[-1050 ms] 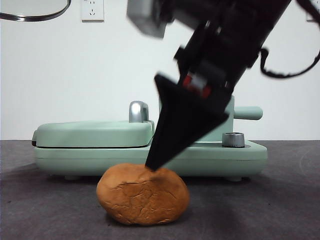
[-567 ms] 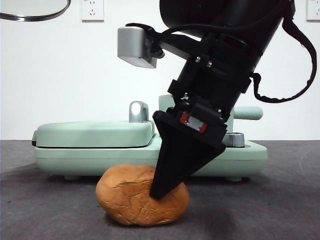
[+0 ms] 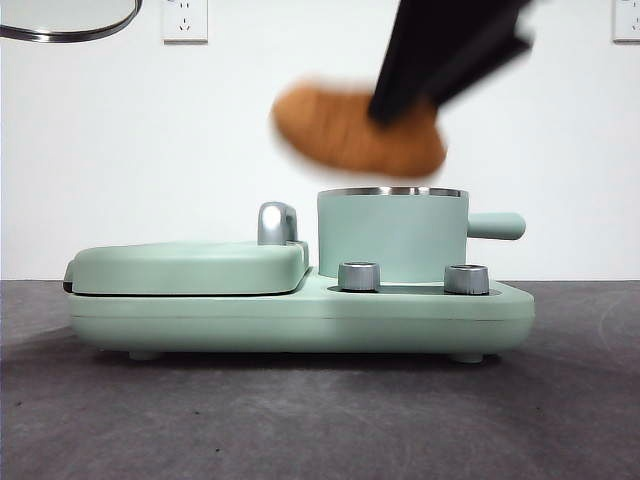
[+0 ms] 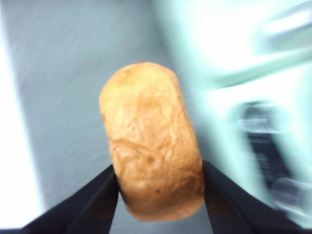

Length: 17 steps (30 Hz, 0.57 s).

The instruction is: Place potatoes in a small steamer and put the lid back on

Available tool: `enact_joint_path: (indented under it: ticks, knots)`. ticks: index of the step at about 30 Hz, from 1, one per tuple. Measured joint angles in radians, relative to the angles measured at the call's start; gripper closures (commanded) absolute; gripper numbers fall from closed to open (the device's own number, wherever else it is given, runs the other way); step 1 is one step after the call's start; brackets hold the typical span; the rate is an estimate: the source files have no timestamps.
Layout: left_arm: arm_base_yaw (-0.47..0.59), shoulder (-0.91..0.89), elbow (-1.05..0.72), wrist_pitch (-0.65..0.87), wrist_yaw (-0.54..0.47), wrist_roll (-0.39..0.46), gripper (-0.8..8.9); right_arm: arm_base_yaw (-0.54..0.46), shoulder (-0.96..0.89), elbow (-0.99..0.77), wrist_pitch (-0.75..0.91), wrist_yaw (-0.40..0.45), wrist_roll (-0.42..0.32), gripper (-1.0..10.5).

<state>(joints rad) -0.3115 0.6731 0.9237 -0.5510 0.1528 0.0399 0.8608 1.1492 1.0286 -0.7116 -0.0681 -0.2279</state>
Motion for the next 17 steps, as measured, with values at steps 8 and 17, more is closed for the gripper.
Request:
enact_joint_path:
  ticks: [8,17]
  knots:
    - [0.000,0.000,0.000,0.032,0.000,0.000,8.00,-0.092,0.036,0.391,-0.111,0.148,0.104,7.7]
    - [0.000,0.000,0.000,0.034,0.000,0.000,8.00,-0.267,0.250,0.678,-0.119,0.138,0.106,7.7]
